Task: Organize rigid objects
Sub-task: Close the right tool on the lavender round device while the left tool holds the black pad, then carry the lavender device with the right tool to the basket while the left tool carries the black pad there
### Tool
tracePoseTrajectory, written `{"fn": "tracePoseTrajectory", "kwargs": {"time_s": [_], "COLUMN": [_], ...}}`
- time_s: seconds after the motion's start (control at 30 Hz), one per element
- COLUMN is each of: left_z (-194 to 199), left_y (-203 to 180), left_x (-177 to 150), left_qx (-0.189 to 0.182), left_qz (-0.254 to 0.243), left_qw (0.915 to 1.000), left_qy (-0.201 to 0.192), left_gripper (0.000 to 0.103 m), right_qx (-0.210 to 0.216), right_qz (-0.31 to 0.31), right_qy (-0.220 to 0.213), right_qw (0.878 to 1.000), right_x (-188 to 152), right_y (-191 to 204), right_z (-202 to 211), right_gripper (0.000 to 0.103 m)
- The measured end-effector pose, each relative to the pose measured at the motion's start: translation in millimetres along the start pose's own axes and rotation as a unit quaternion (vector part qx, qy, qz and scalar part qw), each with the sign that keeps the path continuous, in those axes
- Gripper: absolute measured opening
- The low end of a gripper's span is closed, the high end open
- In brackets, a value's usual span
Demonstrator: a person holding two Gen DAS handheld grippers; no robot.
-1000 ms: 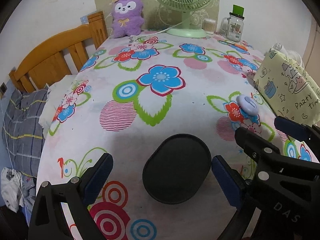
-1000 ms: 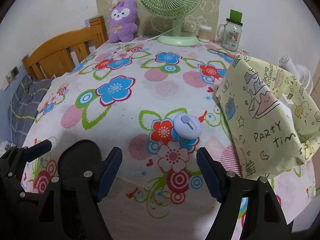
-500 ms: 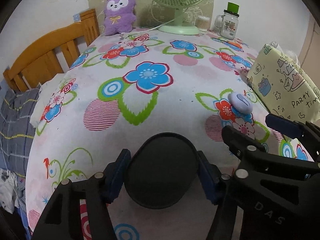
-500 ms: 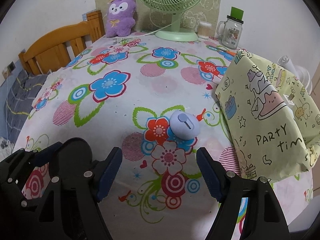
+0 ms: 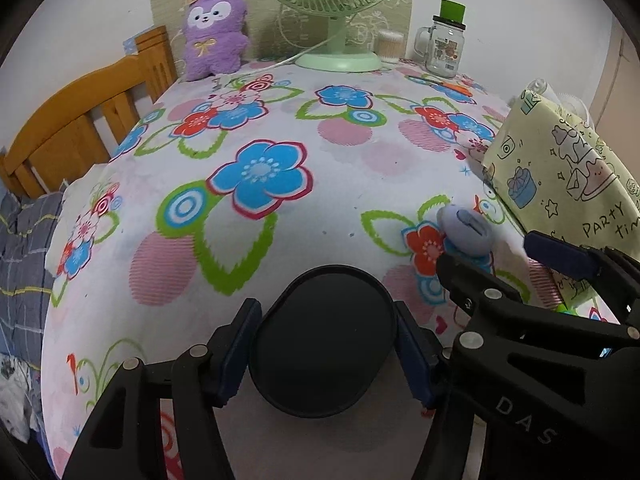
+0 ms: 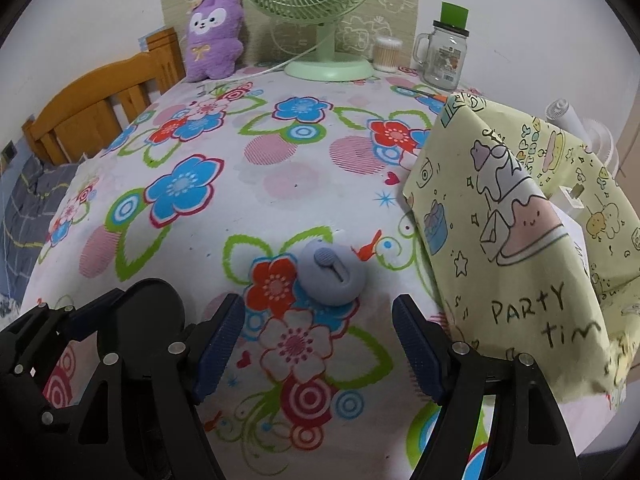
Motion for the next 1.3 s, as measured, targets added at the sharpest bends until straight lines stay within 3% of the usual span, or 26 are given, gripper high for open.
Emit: {"fn": "tracePoseTrajectory", "kwargs": {"time_s": [0.3,0.43,0.67,1.3], "left_z": [-10.4,-13.2,-15.1,9.2], "left_y": [-4.9,-7.8,-10.5,-8.3], "left_x": [13.9,17.3,19.6,4.0], "left_qx": [0.000,-0.002,-0.003,0.002], "left_qz": [-0.007,-0.011,-0.015,-0.013], "left_qw": [1.0000,0.9999,0.9999,0.9999], "left_qy": [0.000,0.001,0.000,-0.011], "left_gripper": [0.067,0.067,0.067,0.067], "right_qx": [0.005,0.012,0.016,0.010], "right_qz": [-0.019,-0.034,-0.027,-0.002], "right_qy": [0.011,0.018,0.014,0.003], "right_qw": [1.000,0.999,0.999,1.000], "right_x": [10.2,11.4,15.9,7.0], "right_y": [-7.7,-10.8,-9.1,0.5], "right_z": [-17.2,-24.6,-29.2,-2.8], "right_gripper": [0.069,0.055,0.045,0.045]}}
Point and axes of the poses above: each gripper's, at about its wrist camera, not at the fingertips, and z roughly against the way its jaws point, y to its left, x to its top, the point moved 8 cm from there along -z, roughly the way its jaws point, and after that the axes turned 15 degrees about z, right-handed, at the moved point
